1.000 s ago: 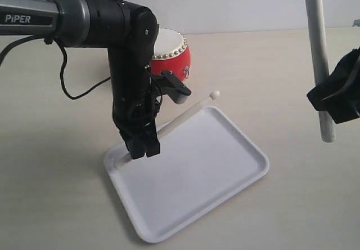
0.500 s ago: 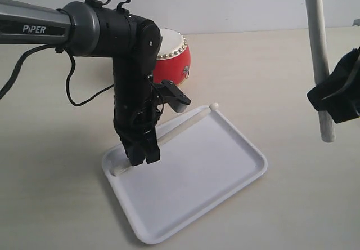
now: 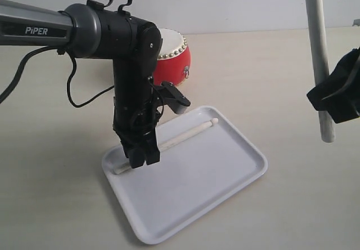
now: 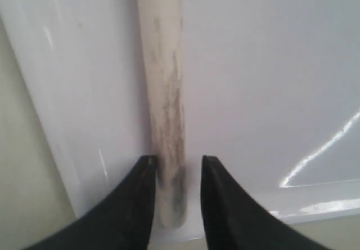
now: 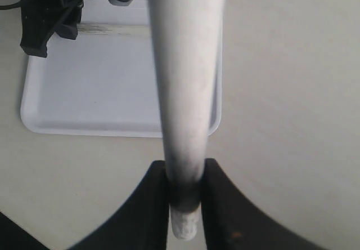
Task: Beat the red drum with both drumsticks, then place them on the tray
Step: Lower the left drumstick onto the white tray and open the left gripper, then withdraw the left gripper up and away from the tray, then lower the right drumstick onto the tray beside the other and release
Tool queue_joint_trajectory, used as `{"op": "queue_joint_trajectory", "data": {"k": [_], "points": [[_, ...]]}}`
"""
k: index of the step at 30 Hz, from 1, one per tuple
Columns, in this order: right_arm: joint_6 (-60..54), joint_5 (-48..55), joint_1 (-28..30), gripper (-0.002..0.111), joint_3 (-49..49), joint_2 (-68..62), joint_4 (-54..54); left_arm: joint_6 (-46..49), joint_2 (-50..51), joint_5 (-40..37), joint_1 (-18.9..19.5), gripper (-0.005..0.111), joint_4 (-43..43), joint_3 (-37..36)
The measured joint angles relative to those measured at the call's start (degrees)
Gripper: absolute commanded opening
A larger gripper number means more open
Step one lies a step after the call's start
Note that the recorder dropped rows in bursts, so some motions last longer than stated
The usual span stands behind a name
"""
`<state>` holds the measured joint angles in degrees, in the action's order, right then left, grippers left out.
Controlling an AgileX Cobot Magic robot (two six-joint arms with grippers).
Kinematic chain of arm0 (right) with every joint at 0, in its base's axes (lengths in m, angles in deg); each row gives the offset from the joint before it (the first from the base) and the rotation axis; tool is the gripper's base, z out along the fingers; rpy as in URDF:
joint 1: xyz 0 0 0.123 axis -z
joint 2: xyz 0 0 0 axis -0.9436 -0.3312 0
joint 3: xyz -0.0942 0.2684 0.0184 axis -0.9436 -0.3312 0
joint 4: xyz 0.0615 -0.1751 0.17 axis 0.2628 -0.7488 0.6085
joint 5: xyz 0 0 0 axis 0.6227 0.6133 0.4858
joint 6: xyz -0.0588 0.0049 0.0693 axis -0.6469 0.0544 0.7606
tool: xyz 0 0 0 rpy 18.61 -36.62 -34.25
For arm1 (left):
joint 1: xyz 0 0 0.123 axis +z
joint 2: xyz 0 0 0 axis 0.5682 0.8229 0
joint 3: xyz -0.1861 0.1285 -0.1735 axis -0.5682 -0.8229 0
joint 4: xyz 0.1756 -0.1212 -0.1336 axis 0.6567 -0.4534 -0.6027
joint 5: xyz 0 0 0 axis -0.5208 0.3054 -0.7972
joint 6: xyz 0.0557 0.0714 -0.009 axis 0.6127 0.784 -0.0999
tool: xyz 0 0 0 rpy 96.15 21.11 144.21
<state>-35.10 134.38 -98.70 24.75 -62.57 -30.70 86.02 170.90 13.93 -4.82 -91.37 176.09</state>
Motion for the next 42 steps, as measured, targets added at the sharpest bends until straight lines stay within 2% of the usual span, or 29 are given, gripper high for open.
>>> {"op": "queue_joint_trajectory", "data": {"k": [7, 12, 15, 17, 18, 24, 26, 28, 34, 37, 42], "points": [[0.00, 0.00, 0.00, 0.000, 0.00, 0.00, 0.25, 0.00, 0.00, 0.00, 0.00, 0.029, 0.68, 0.00], [0.00, -0.43, 0.00, 0.000, 0.00, 0.00, 4.21, -1.04, -0.35, 0.00, 0.00, 0.029, 2.66, 0.00], [0.00, -1.58, 0.00, 0.000, 0.00, 0.00, 5.02, -1.38, -2.61, 0.00, 0.00, 0.019, 2.89, 0.00], [0.00, -2.16, 0.00, 0.000, 0.00, 0.00, 5.14, -1.47, -4.40, 0.00, 0.00, 0.004, 3.03, 0.00], [0.10, -2.55, 0.00, 0.000, 0.00, 0.00, 5.23, -1.61, -5.99, 0.00, 0.00, 0.000, 3.03, 0.00], [0.36, -4.64, 0.00, 0.000, 0.00, 0.00, 5.88, -3.08, -16.59, 0.46, 0.56, 0.000, 0.61, -2.82], [0.98, -4.94, 0.00, 0.000, 0.00, 0.00, 5.88, -3.19, -22.43, 2.19, 1.84, 0.000, -2.20, -6.37], [1.75, -5.35, 0.00, 0.000, 0.00, 0.00, 6.08, -3.19, -28.78, 7.19, 3.42, 0.000, -4.91, -12.03], [2.45, -6.82, 0.00, 0.000, 0.00, -0.25, 8.96, -3.07, -55.63, 23.48, 10.65, 0.000, -6.90, -34.82], [2.42, -7.48, 0.00, 0.000, 0.00, -2.03, 12.10, -3.44, -71.14, 26.32, 14.72, 0.000, -6.90, -45.00], [2.42, -8.74, 0.00, 0.000, -0.09, -7.52, 16.89, -7.39, -96.18, 25.64, 16.44, 0.000, -8.78, -56.97]]}}
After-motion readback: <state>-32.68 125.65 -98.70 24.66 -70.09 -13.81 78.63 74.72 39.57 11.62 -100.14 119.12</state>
